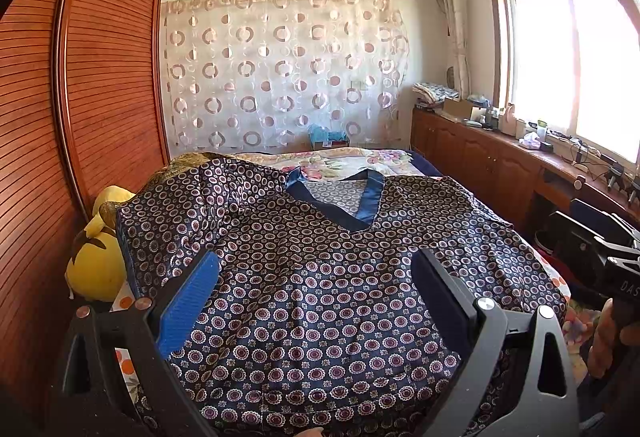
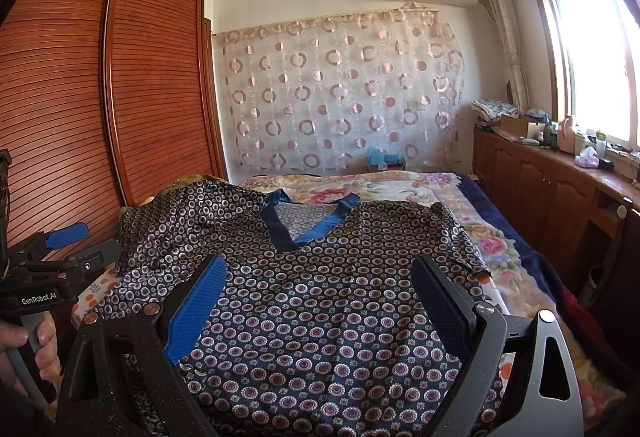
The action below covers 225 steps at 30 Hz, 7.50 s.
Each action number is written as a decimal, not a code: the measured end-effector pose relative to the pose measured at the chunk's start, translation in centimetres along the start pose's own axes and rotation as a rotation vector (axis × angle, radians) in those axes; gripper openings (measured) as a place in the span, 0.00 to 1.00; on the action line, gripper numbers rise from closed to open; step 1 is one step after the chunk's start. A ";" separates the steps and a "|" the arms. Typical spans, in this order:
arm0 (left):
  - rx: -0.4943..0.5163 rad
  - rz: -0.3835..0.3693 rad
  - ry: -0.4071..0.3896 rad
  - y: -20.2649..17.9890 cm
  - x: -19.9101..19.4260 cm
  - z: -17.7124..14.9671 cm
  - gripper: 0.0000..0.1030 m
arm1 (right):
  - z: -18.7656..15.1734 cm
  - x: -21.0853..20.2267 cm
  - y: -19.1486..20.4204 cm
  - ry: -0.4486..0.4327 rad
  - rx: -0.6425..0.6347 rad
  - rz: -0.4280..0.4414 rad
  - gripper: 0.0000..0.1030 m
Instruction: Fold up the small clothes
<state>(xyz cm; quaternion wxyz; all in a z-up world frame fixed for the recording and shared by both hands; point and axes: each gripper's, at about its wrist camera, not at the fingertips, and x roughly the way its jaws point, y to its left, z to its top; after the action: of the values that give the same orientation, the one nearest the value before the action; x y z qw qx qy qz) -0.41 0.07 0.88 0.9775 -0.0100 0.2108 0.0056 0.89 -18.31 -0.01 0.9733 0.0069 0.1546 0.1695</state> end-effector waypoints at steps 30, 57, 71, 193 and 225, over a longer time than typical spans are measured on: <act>-0.012 0.008 0.007 0.6 0.1 0.1 0.94 | -0.8 0.9 0.2 0.019 -0.002 0.014 0.92; -0.114 0.142 0.133 15.8 5.8 -3.6 0.94 | 0.4 14.7 2.9 0.206 -0.098 0.217 0.92; -0.199 0.124 0.263 21.7 11.9 -3.7 0.70 | -0.4 19.1 5.6 0.331 -0.157 0.316 0.92; -0.075 -0.004 0.332 16.5 9.9 -5.4 0.82 | 4.8 27.8 4.5 0.365 -0.225 0.243 0.51; 0.192 -0.322 0.436 -3.7 18.0 -2.2 0.84 | -2.1 7.4 -23.4 0.464 0.017 -0.191 0.63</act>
<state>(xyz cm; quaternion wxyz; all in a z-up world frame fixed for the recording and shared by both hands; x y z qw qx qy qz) 15.10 -3.53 -8.50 0.8940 0.0482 0.4110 -0.1719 14.56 -37.98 -5.73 0.9233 -0.0385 0.3753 0.0726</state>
